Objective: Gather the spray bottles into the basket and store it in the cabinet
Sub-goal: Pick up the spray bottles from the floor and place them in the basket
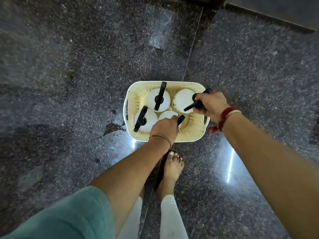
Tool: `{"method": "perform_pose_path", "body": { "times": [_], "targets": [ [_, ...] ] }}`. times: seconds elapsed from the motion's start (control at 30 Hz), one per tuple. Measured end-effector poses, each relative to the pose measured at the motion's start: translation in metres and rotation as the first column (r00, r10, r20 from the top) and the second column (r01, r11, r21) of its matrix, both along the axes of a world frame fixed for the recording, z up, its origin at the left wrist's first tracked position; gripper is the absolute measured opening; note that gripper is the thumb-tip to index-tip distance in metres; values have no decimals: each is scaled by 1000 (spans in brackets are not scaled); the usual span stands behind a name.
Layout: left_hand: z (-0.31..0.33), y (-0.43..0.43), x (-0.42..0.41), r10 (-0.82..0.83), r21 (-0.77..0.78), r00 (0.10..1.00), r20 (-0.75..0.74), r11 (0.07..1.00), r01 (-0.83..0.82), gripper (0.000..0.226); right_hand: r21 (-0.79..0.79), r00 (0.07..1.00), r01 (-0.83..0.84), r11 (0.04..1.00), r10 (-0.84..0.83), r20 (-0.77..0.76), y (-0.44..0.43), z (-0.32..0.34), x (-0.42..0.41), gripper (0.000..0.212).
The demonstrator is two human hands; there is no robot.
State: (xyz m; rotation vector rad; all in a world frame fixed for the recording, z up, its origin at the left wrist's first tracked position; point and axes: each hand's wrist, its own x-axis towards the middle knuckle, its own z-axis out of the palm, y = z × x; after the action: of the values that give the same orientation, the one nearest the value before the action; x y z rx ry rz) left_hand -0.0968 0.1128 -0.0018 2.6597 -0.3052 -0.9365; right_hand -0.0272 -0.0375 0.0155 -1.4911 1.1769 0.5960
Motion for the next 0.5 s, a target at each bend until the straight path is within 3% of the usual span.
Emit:
{"method": "perform_pose_path", "body": {
  "times": [0.07, 0.17, 0.23, 0.33, 0.4, 0.5],
  "targets": [
    [-2, -1, 2, 11, 4, 1000, 3, 1000, -11, 20, -21, 999, 24, 999, -24, 22, 8, -6, 1, 13],
    [-5, -3, 4, 16, 11, 1000, 1, 1000, -16, 20, -9, 997, 61, 998, -61, 36, 17, -11, 2, 40],
    [-6, -2, 4, 26, 13, 1000, 2, 1000, -26, 20, 1, 995, 85, 996, -85, 47, 23, -11, 1, 48],
    [-3, 0, 3, 56, -3, 997, -46, 998, -56, 26, 32, 993, 109, 994, -110, 45, 29, -11, -1, 39],
    [4, 2, 1, 61, 1, 994, -94, 998, -61, 41, 66, 994, 102, 993, -104, 29, 30, -11, -4, 27],
    [25, 11, -2, 56, 3, 998, 24, 998, -56, 58, 75, 994, 101, 992, -104, 33, 29, -11, -8, 23]
  ]
}}
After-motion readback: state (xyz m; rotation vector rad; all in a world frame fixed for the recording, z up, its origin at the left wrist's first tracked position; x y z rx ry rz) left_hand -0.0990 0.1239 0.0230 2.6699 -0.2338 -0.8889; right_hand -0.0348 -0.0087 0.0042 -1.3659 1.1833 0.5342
